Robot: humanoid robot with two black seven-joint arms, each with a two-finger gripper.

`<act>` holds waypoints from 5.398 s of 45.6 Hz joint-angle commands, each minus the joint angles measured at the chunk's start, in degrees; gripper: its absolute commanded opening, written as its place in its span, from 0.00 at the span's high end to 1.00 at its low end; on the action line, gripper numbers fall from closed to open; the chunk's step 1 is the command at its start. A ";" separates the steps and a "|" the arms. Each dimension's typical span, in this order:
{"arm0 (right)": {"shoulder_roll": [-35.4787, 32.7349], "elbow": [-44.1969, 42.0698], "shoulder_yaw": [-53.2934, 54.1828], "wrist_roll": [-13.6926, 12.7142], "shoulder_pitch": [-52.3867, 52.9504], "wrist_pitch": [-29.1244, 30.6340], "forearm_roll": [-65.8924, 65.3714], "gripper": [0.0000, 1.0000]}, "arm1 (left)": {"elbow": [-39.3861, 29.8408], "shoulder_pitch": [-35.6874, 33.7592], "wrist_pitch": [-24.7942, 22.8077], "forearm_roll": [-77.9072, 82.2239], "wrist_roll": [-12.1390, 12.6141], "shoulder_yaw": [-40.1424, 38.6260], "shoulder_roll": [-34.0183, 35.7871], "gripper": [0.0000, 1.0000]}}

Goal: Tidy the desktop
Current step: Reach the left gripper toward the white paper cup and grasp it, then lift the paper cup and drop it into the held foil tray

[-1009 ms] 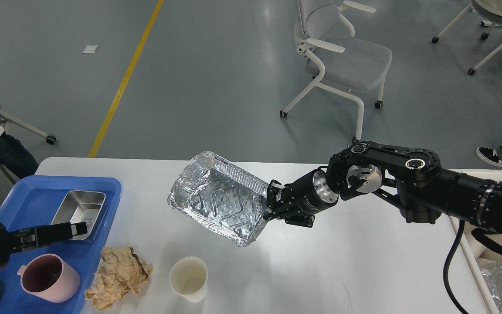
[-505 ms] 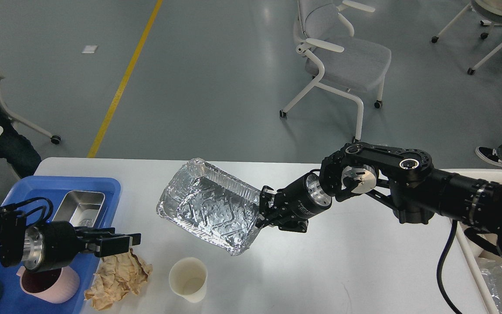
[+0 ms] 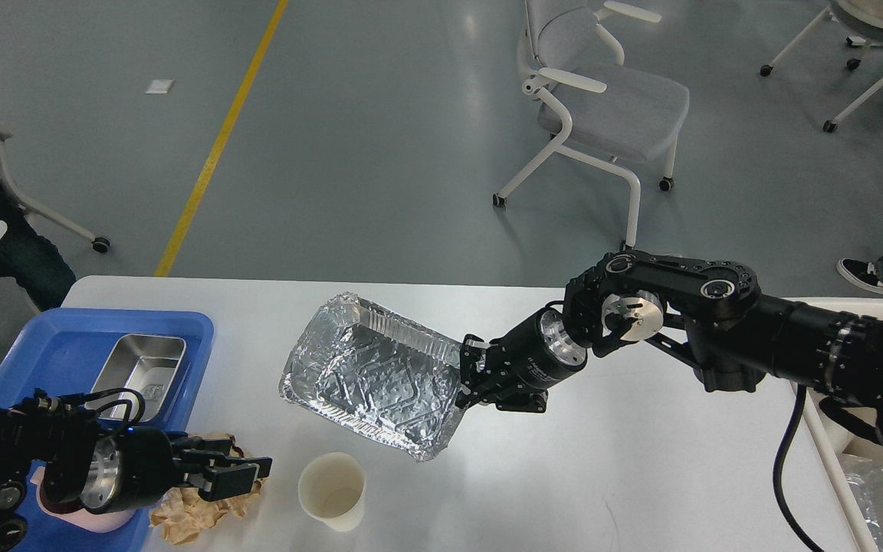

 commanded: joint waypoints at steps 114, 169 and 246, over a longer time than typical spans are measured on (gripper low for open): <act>0.61 -1.27 2.90 0.35 -2.27 1.66 0.79 1.00 | -5.80 -3.62 -5.98 -12.58 -15.45 -14.90 -2.69 1.00; 1.58 -0.83 3.43 0.44 -2.44 1.14 0.53 1.00 | 3.08 -14.96 -13.01 -8.90 5.38 -7.88 -16.83 1.00; 1.14 -0.83 3.61 0.61 -3.06 0.43 -0.09 1.00 | 3.25 -15.31 -11.34 -12.40 9.69 -14.90 -22.29 0.25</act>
